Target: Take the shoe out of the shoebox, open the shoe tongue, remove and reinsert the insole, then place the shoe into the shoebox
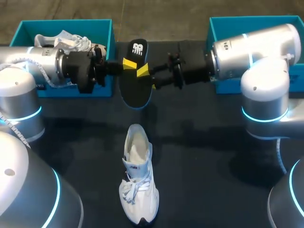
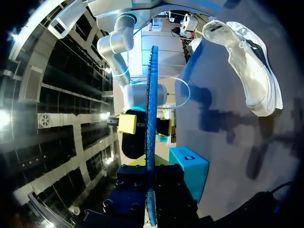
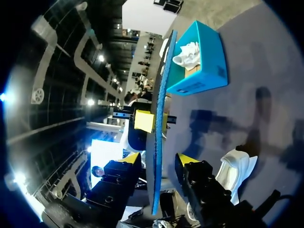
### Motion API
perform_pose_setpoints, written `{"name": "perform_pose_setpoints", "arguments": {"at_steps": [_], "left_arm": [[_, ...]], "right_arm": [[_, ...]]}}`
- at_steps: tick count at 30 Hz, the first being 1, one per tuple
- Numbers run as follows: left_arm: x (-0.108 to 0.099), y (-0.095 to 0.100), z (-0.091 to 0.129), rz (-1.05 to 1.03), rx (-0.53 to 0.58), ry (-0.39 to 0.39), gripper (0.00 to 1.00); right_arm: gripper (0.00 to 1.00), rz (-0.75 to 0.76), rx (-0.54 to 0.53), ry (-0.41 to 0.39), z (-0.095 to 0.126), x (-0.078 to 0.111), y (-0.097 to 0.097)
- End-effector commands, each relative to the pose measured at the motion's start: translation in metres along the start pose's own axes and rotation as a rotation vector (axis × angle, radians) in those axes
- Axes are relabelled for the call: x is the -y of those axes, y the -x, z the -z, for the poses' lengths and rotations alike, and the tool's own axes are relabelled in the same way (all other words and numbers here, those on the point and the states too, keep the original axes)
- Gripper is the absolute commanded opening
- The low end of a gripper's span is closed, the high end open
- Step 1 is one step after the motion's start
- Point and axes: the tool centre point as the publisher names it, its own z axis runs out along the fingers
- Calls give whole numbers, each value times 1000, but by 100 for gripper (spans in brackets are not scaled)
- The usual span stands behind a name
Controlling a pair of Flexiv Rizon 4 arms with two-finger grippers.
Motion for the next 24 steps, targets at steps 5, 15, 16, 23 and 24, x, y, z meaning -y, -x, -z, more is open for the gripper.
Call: {"name": "perform_pose_setpoints", "arguments": {"at_steps": [5, 15, 16, 23, 24], "left_arm": [[0, -1, -1, -1, 1, 0, 0], [0, -1, -1, -1, 1, 0, 0], [0, -1, -1, -1, 1, 0, 0], [0, -1, -1, -1, 1, 0, 0], [0, -1, -1, -1, 1, 0, 0]], "right_arm": [[43, -37, 13, 7, -7, -1, 0], [36, -67, 7, 19, -8, 2, 4], [36, -69, 6, 20, -8, 2, 4], [33, -76, 3, 20, -11, -1, 4], [33, -76, 2, 19, -12, -1, 4]]}}
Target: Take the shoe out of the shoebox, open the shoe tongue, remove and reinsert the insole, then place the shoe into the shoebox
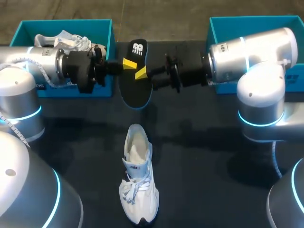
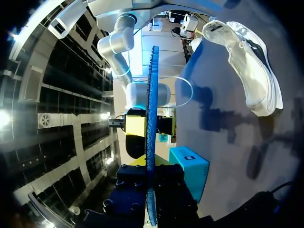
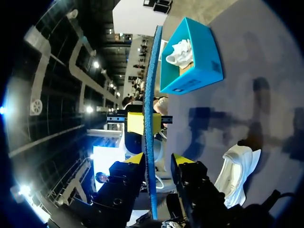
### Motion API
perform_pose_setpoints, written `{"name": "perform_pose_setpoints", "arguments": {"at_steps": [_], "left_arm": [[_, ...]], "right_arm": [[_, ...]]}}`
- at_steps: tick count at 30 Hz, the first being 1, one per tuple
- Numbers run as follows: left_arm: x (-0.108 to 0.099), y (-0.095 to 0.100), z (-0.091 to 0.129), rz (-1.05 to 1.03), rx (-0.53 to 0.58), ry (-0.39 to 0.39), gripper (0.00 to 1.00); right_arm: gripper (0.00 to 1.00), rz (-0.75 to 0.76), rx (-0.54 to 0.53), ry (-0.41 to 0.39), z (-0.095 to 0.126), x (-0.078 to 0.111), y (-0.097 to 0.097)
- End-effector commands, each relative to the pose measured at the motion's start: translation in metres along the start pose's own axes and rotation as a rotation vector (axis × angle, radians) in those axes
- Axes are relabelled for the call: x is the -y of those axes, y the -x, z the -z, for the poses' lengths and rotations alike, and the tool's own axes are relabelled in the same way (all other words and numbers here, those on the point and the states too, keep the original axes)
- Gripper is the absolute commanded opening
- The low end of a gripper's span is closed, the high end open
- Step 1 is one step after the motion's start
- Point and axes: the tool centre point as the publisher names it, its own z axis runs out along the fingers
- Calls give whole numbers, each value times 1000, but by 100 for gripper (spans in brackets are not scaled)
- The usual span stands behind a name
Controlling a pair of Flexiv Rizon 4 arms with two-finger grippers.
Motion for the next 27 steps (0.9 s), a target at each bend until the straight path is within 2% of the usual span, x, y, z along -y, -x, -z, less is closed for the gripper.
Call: {"name": "perform_pose_setpoints", "arguments": {"at_steps": [1, 10, 12, 14, 15, 20, 22, 23, 24, 27], "left_arm": [[0, -1, -1, -1, 1, 1, 0], [0, -1, -1, -1, 1, 1, 0], [0, -1, -1, -1, 1, 1, 0], [0, -1, -1, -1, 1, 1, 0], [0, -1, -1, -1, 1, 1, 0], [0, 0, 0, 0, -2, -2, 1], [1, 0, 2, -2, -5, -3, 47], [2, 1, 3, -2, -6, -3, 87], [3, 1, 4, -3, -8, -4, 100], [5, 1, 10, -7, -16, 0, 100]], "right_arm": [[33, -1, 2, 1, -5, -2, -1], [28, -9, -14, 6, -7, -3, -2], [24, -12, -15, 7, -8, -4, -2], [15, -13, -15, 8, -9, -4, -2], [0, -12, -15, 9, -9, -4, -2], [0, -6, -12, 14, -9, -5, -3], [0, -1, -11, 18, -9, -5, -3], [0, 1, -11, 20, -9, -5, -3], [0, 2, -11, 22, -8, -5, -3], [0, 4, -14, 31, -6, -6, -3]]}}
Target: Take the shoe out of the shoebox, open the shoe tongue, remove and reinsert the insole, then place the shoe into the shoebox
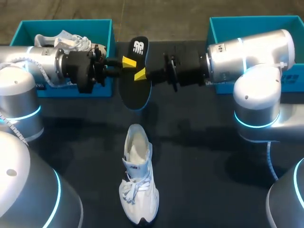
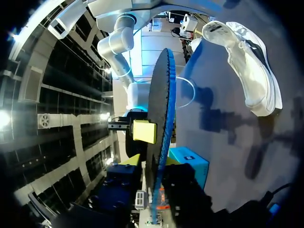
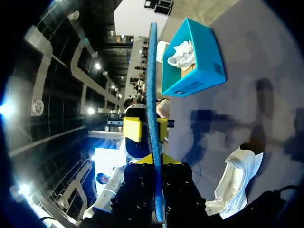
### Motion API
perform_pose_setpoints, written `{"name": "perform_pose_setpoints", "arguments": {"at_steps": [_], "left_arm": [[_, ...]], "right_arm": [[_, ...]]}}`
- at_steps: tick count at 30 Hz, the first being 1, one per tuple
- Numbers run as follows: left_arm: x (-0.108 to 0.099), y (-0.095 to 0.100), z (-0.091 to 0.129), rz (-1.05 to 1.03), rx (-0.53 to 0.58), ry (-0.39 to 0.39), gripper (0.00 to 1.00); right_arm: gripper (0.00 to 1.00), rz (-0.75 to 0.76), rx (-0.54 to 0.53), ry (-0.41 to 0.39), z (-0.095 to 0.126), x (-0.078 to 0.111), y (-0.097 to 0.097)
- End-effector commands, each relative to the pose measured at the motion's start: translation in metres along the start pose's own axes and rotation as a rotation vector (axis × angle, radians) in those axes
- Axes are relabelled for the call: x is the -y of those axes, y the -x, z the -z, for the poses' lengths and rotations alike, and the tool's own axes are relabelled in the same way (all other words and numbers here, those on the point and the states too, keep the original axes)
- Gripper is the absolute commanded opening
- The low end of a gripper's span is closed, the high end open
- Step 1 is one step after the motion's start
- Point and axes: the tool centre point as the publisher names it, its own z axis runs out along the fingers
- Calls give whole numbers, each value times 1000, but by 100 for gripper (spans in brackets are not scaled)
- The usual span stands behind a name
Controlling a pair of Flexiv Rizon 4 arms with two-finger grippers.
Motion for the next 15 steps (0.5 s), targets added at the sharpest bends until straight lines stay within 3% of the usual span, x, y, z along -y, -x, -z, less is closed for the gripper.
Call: {"name": "perform_pose_setpoints", "arguments": {"at_steps": [1, 10, 13, 15], "left_arm": [[6, 1, 11, -5, -18, 7, 100], [8, -9, 43, 70, -144, 40, 100], [7, -13, 52, 126, -237, 71, 100], [6, -17, 58, 170, -362, 112, 100]], "right_arm": [[0, 3, -1, 15, 1, 1, 0], [0, 51, 0, 52, 11, -5, 2], [0, 96, -4, 58, 13, -6, 2], [0, 126, -10, 56, 14, -7, 2]]}}
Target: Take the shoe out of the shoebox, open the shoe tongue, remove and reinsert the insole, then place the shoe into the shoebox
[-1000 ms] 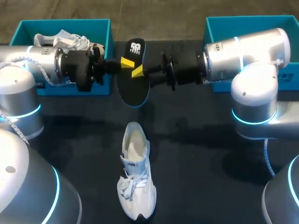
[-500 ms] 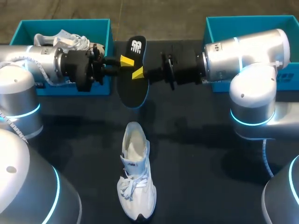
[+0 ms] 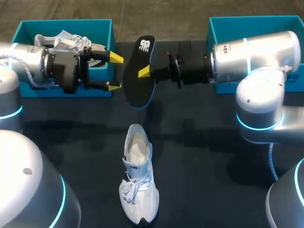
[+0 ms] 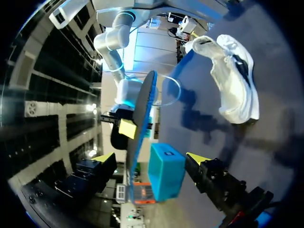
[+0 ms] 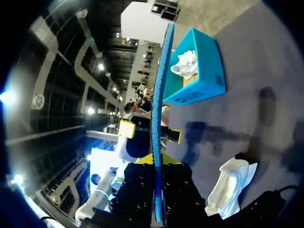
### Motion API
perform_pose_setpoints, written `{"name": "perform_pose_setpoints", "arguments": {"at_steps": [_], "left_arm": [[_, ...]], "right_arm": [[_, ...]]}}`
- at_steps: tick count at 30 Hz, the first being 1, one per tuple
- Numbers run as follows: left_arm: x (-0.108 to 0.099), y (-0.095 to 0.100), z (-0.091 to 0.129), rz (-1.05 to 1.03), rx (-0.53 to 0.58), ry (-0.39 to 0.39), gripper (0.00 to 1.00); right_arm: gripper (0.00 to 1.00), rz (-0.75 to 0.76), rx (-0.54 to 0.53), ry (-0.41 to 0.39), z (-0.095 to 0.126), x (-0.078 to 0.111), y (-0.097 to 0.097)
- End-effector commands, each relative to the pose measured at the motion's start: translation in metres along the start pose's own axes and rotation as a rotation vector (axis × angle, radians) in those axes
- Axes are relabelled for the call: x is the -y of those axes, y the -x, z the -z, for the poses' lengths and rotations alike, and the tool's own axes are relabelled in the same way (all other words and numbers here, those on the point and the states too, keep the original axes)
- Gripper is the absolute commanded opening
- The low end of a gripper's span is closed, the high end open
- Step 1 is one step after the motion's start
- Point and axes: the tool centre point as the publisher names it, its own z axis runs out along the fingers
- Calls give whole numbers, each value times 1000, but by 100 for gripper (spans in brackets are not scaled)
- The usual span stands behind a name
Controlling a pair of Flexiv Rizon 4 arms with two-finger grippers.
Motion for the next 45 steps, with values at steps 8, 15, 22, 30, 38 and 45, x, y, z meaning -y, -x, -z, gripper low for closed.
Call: {"name": "perform_pose_setpoints", "arguments": {"at_steps": [8, 15, 22, 30, 38, 45], "left_arm": [[3, -5, 21, 85, -355, 109, 100], [3, -5, 21, 85, -355, 109, 100], [3, -5, 21, 85, -355, 109, 100], [0, -17, 18, 261, -469, 141, 100], [2, -53, 20, 479, -575, 183, 100], [7, -73, 26, 612, -598, 244, 100]], "right_arm": [[0, 66, -46, -10, 2, -1, 0], [0, 66, -46, -10, 2, -1, 0], [0, 66, -46, -10, 2, -1, 0], [0, 91, -49, 17, 10, 7, 15], [0, 143, -40, 34, 16, 19, 29], [0, 201, -8, 15, 15, 23, 31]]}}
